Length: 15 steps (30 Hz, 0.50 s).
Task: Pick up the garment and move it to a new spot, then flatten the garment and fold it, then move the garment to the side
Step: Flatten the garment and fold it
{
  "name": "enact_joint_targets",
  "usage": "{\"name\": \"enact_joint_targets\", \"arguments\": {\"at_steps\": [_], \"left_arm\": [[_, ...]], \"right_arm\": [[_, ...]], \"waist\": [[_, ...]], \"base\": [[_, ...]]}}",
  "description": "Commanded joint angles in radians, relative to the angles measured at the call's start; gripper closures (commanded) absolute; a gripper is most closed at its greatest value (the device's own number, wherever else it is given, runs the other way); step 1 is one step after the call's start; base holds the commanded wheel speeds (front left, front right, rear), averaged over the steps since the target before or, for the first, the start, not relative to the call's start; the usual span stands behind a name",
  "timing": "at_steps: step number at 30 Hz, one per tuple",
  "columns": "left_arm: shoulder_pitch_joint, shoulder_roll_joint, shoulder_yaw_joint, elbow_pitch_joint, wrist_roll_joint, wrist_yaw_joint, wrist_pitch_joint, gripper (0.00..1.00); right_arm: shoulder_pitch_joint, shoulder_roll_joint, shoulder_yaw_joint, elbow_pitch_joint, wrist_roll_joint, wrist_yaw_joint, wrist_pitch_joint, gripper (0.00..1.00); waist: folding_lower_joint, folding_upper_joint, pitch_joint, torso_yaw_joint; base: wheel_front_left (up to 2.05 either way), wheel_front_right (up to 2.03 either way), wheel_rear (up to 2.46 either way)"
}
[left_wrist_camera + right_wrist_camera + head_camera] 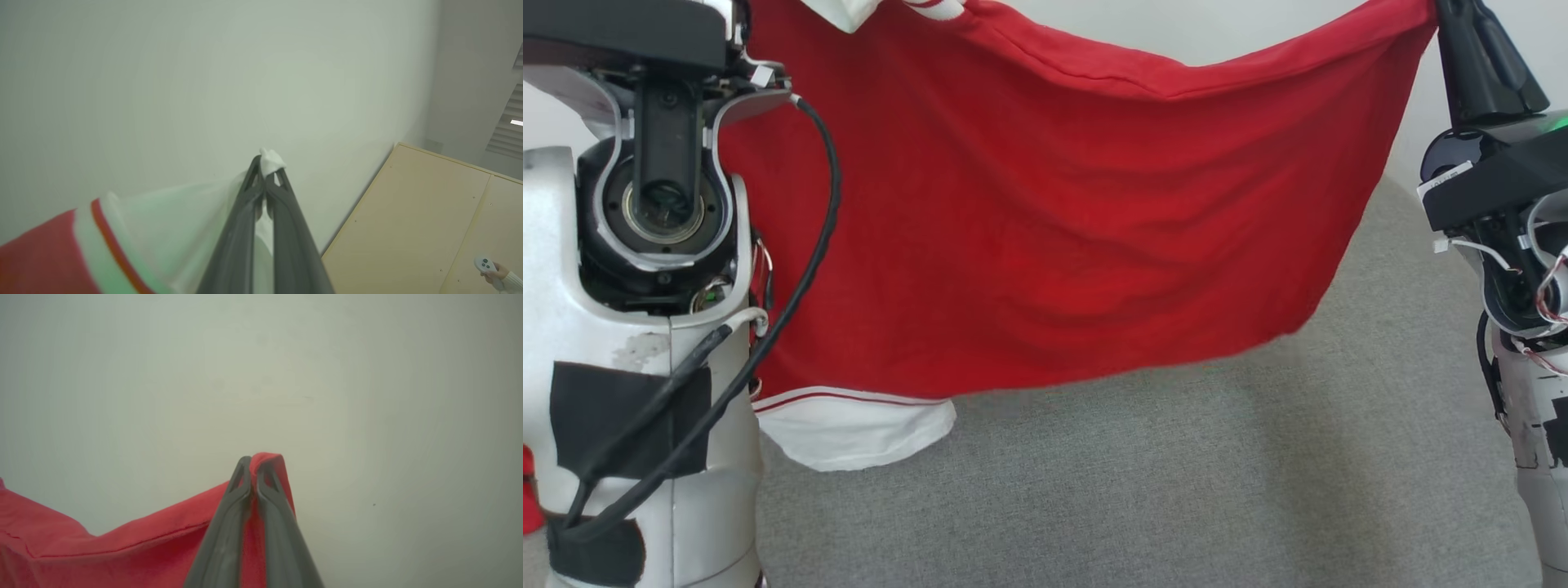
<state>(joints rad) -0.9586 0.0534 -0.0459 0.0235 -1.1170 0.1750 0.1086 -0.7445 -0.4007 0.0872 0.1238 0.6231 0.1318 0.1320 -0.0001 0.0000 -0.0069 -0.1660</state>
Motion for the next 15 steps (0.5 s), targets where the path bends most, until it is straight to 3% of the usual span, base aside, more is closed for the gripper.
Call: {"name": "enact_joint_targets", "arguments": {"at_steps": [1, 10, 15], "left_arm": [[-0.015, 0.004, -0.004, 0.001, 0.009, 0.001, 0.003, 1.0], [-0.047, 0.037, -0.049, 0.094, 0.077, 0.018, 0.005, 1.0], [-0.098, 0.05, -0.07, 0.18, 0.121, 0.002, -0.02, 1.0]], "right_arm": [[0.011, 0.003, -0.001, -0.013, -0.003, -0.002, 0.006, 1.0], [-0.005, 0.014, 0.019, -0.007, -0.042, -0.002, 0.051, 1.0], [-0.04, 0.021, 0.062, 0.025, -0.035, -0.002, 0.044, 1.0]], "waist": [[0.0001, 0.0, 0.003, -0.003], [0.0001, 0.0, 0.054, -0.007], [0.0001, 0.0, 0.097, -0.012]], "base": [[0.0, 0.0, 0.0], [0.0, 0.0, 0.0], [0.0, 0.0, 0.0]]}}
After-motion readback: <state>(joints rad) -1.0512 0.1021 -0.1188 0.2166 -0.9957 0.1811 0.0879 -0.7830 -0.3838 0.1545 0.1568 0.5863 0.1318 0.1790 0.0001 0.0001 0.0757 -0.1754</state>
